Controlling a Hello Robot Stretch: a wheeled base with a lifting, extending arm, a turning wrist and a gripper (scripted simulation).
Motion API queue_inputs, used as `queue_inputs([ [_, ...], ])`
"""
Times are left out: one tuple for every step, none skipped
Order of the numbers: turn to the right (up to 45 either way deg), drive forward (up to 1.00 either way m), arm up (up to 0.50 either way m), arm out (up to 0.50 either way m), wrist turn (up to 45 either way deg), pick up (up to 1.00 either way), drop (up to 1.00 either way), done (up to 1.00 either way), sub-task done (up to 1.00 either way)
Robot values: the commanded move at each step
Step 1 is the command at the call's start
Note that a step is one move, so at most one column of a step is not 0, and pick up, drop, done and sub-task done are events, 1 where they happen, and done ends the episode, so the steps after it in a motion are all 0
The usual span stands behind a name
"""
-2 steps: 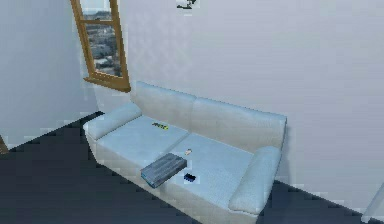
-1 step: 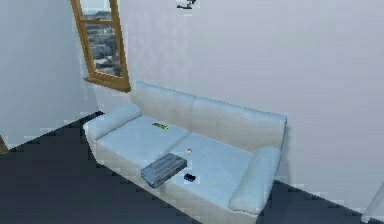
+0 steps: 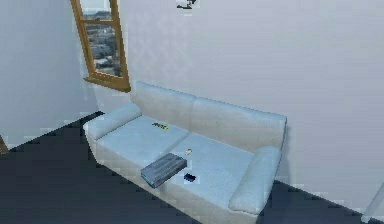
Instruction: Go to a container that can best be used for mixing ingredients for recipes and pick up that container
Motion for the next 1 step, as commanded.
queue_inputs([
  [0.0,0.0,-0.28,0.0,0.0,0.0,0.0,0.0,0.0],
])
